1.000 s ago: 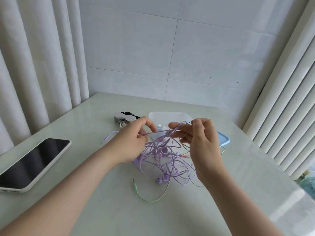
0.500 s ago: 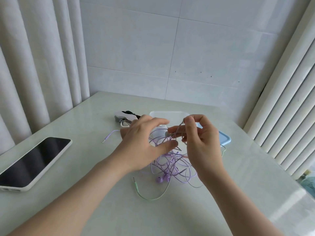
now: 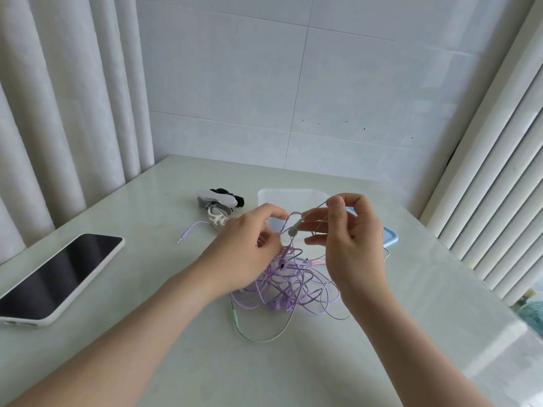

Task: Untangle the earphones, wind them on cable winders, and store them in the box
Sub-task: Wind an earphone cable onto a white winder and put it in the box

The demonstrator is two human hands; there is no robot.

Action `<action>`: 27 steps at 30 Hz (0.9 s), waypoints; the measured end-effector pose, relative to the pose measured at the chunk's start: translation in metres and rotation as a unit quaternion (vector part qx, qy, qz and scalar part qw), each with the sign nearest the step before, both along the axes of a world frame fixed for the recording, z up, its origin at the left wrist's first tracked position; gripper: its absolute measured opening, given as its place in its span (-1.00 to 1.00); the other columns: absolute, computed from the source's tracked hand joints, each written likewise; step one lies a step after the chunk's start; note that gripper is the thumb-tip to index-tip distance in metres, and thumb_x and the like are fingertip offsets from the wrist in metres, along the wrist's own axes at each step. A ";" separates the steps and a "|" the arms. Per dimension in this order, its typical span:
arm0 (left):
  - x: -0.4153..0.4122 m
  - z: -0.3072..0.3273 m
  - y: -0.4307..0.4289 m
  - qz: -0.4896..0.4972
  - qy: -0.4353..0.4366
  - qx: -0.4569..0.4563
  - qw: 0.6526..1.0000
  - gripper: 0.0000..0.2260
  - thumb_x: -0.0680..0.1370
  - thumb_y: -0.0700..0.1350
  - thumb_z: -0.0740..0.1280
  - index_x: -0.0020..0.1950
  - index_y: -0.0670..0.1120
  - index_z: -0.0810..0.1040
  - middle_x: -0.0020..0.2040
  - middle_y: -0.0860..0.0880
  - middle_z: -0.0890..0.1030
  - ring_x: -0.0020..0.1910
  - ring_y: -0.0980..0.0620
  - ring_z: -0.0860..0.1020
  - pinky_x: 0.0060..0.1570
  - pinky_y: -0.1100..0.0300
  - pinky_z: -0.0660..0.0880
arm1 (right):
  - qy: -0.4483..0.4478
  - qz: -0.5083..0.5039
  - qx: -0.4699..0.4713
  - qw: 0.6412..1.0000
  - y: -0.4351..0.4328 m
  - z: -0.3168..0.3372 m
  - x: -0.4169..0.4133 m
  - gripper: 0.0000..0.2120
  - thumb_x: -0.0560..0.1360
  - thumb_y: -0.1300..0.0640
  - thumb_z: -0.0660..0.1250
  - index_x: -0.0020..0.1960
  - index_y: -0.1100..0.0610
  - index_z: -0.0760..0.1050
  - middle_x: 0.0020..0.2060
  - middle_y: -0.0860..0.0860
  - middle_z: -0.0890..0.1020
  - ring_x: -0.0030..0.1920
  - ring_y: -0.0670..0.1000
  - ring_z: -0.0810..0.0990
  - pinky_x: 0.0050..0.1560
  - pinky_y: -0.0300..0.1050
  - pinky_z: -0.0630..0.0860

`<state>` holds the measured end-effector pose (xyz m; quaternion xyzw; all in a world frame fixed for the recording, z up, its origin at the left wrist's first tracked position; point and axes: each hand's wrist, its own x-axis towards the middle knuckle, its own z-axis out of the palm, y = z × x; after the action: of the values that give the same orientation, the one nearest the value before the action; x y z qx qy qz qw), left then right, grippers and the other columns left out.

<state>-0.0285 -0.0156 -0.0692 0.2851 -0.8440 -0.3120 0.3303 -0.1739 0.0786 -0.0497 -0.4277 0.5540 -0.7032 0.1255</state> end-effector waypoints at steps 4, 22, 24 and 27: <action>0.002 0.004 0.000 0.000 0.013 -0.019 1.000 -0.76 0.62 -0.21 0.32 0.16 0.13 0.61 -0.19 0.04 0.69 -0.16 0.02 0.63 -0.06 0.14 0.54 | -0.039 0.003 -0.008 0.999 0.001 0.002 0.002 -0.85 0.77 0.13 0.10 0.10 0.20 0.36 -0.22 0.15 0.75 -0.21 0.17 0.77 -0.26 0.06 0.71; 0.014 0.011 -0.016 0.124 0.078 0.072 0.987 -0.64 0.57 -0.35 0.20 -0.07 0.06 0.66 -0.10 -0.03 0.68 -0.25 -0.07 0.67 -0.07 -0.06 0.64 | -0.100 0.015 -0.015 0.995 0.010 0.017 -0.012 -0.79 0.67 0.06 0.34 -0.01 0.20 0.58 -0.30 0.04 0.65 -0.48 0.03 0.40 -0.49 -0.18 0.30; 0.018 0.012 -0.018 0.188 0.059 0.006 0.980 -0.57 0.54 -0.38 0.16 -0.07 0.08 0.68 -0.05 0.01 0.67 -0.18 -0.04 0.63 -0.08 0.06 0.58 | -0.083 0.021 -0.026 0.996 0.012 0.019 -0.013 -0.80 0.64 0.07 0.40 -0.07 0.19 0.63 -0.34 0.03 0.57 -0.46 0.04 0.45 -0.47 -0.15 0.33; 0.021 0.015 -0.018 0.250 0.000 -0.068 0.966 -0.49 0.51 -0.40 0.13 -0.09 0.17 0.69 0.08 0.12 0.53 0.04 0.03 0.52 0.12 0.04 0.39 | -0.031 0.087 -0.014 0.996 0.013 0.020 -0.013 -0.80 0.58 0.04 0.45 -0.13 0.15 0.68 -0.36 0.09 0.61 -0.35 0.05 0.55 -0.37 -0.14 0.43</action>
<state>-0.0072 -0.0332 -0.0543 0.4637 -0.7652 -0.1616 0.4163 -0.1866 0.0918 -0.0294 -0.4539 0.5010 -0.7100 0.1971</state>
